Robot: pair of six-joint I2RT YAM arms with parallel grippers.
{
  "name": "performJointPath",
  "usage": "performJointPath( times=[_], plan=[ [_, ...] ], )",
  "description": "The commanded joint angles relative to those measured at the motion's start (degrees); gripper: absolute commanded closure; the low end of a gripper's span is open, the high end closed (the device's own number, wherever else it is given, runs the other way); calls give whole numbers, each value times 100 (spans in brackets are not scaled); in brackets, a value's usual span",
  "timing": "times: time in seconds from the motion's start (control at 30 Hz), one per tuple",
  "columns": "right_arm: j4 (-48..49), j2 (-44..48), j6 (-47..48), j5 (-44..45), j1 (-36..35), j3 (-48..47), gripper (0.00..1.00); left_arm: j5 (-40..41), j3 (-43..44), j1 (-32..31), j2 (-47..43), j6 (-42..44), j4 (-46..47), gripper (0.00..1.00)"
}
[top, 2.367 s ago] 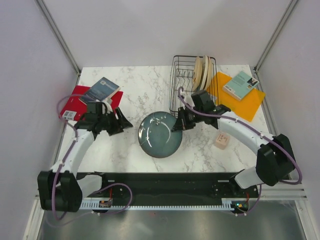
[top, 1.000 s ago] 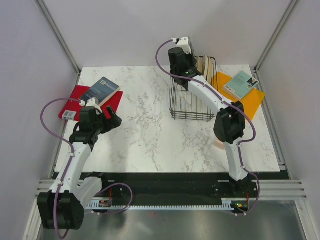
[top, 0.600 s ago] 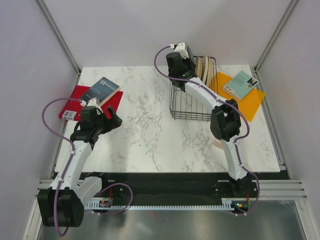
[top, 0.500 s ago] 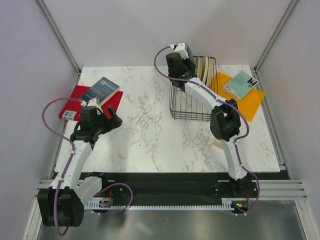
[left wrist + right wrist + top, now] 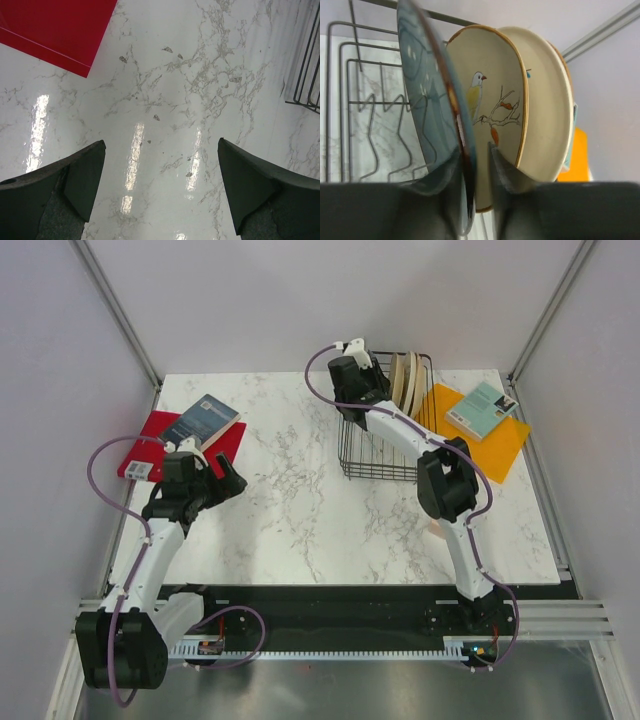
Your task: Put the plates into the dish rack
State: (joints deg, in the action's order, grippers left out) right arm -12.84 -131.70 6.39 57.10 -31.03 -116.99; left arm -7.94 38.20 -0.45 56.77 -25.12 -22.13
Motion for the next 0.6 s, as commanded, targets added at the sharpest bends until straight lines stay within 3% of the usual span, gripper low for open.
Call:
performJointPath(
  times=[0.0,0.23,0.57],
  plan=[
    [458,215,20,240,-26,-140,56,-137,215,27,27,-195,262,0],
    [536,469,178,187,-193,-140,44,-216,153,27,-105,-238,288,0],
    [836,1919,494,-23,-536,185,26,-155,513,27,97,69,438,0]
  ],
)
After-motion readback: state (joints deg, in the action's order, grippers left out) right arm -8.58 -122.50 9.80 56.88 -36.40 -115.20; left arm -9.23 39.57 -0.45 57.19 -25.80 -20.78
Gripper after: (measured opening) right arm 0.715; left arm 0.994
